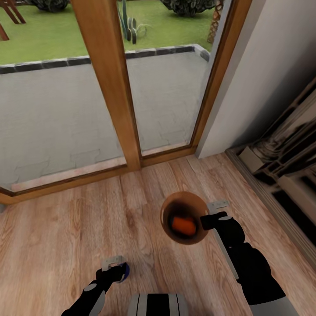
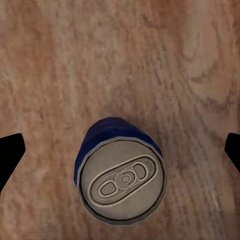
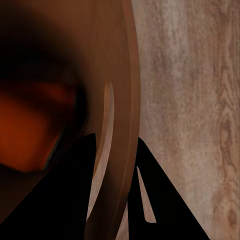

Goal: Put the three can of soda from the living room inside the tash can in the kitchen.

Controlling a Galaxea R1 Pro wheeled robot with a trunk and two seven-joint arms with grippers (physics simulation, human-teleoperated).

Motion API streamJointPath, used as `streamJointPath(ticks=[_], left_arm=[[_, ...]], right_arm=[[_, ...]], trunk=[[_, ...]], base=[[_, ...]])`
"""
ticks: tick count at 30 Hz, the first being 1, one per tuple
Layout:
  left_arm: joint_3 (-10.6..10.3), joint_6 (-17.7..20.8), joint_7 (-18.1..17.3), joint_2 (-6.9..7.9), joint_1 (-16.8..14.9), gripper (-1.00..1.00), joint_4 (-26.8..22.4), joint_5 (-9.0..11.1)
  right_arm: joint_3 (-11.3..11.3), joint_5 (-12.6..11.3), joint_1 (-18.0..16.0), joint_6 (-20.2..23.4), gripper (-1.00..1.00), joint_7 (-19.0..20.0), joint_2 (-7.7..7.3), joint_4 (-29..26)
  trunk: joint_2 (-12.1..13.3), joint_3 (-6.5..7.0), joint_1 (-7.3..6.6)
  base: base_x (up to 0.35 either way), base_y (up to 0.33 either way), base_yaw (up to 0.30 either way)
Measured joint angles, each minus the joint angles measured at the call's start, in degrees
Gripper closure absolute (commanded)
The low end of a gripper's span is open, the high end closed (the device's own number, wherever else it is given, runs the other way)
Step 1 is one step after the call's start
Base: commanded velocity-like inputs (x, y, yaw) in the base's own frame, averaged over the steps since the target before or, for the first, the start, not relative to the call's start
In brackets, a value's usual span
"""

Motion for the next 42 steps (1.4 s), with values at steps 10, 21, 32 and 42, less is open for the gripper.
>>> streamJointPath(ticks=[10,21,32,42], left_arm=[[0.00,0.00,0.00,-0.02,0.00,-1.00,-0.02,0.00],[-0.08,0.00,0.00,-0.09,0.00,-1.00,-0.02,0.00],[-0.09,0.00,0.00,-0.09,0.00,-1.00,0.02,0.00],[-0.09,0.00,0.00,-0.09,-0.01,-1.00,0.01,0.00]], right_arm=[[0.00,0.04,0.00,0.00,1.00,0.00,0.00,0.00],[-0.01,0.09,0.00,-0.04,1.00,0.00,0.00,0.01],[-0.01,0.06,0.01,-0.04,1.00,0.00,0.00,0.01],[-0.01,0.09,0.00,-0.04,1.00,0.00,0.00,0.00]], trunk=[[0.00,-0.01,0.00],[0.00,-0.24,0.00],[0.00,-1.19,0.00],[0.00,-2.10,0.00]], base=[[0.018,0.000,0.000],[0.000,0.000,0.000],[0.000,0.000,0.000],[0.000,0.000,0.000]])
